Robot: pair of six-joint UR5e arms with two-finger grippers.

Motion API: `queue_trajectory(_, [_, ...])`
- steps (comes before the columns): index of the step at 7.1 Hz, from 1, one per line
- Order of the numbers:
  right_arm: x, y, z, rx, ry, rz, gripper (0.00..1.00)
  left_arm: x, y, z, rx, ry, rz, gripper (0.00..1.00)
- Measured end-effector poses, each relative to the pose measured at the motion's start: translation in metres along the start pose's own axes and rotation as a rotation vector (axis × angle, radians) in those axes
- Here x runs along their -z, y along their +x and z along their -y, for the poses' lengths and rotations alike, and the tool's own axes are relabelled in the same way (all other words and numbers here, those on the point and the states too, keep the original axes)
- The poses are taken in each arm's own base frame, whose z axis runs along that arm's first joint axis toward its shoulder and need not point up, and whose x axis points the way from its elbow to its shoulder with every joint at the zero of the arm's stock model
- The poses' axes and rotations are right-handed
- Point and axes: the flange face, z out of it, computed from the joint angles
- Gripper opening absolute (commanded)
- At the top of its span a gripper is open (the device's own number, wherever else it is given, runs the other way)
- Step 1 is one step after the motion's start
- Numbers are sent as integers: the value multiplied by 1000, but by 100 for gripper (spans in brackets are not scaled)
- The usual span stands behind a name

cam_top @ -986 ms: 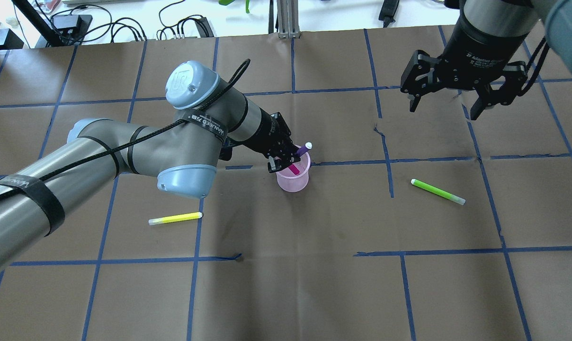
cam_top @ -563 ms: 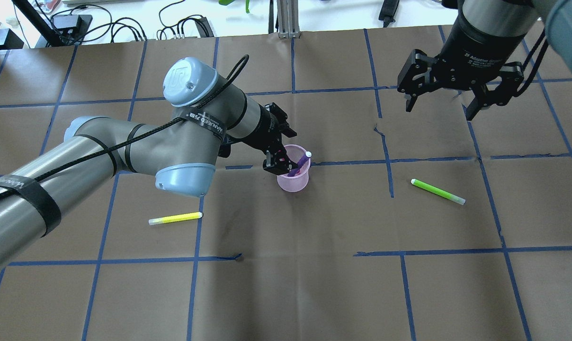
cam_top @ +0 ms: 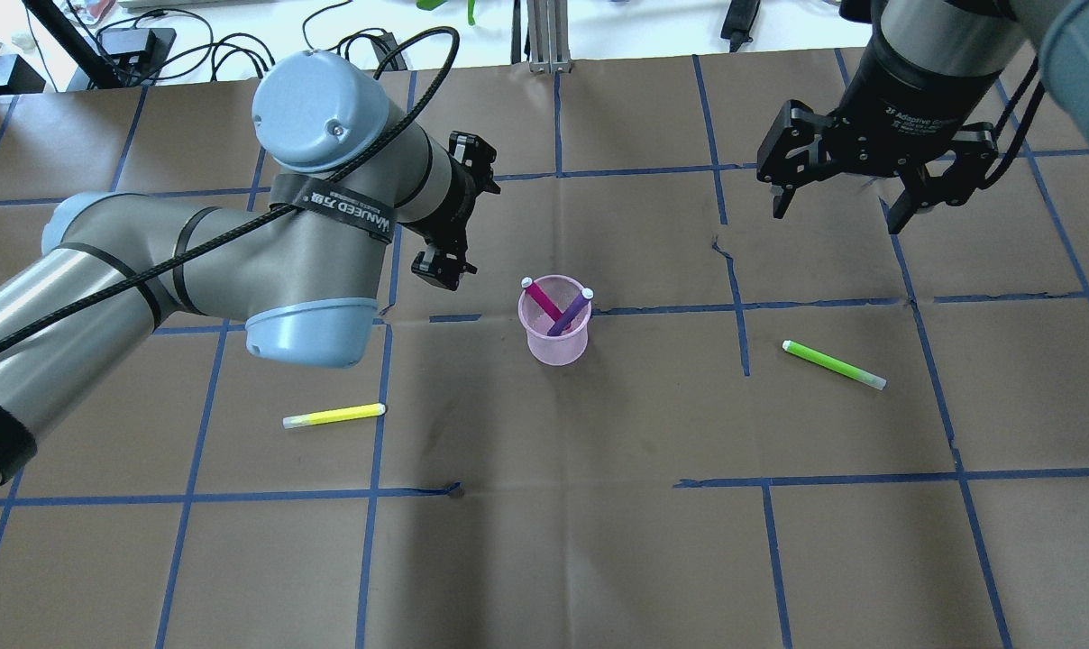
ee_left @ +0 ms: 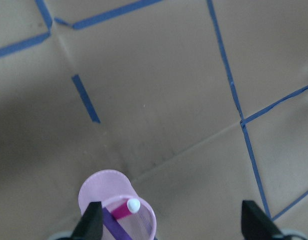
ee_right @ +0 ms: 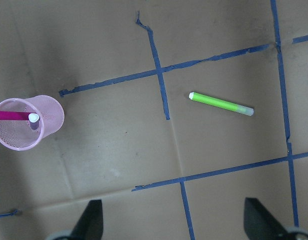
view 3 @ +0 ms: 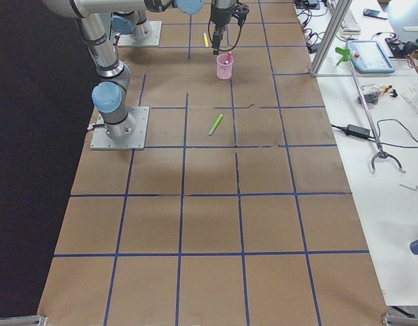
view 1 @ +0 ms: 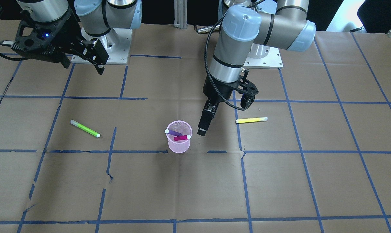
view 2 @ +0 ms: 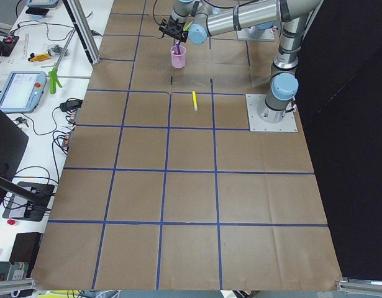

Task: Insert purple and pink pens into pink cup

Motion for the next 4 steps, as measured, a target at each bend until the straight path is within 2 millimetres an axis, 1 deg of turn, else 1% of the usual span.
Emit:
queue_trajectory(2, [-2, 0, 1, 0, -4, -1, 100, 13, 1, 19, -245, 116, 15, 98])
queue_trajectory(3, [-4, 0, 2, 0, -8, -1, 100, 17, -1, 27, -368, 151, 47, 98])
queue_trajectory(4, [-5, 0, 3, -1, -10, -2, 100, 21, -7, 35, -495, 146, 108, 98])
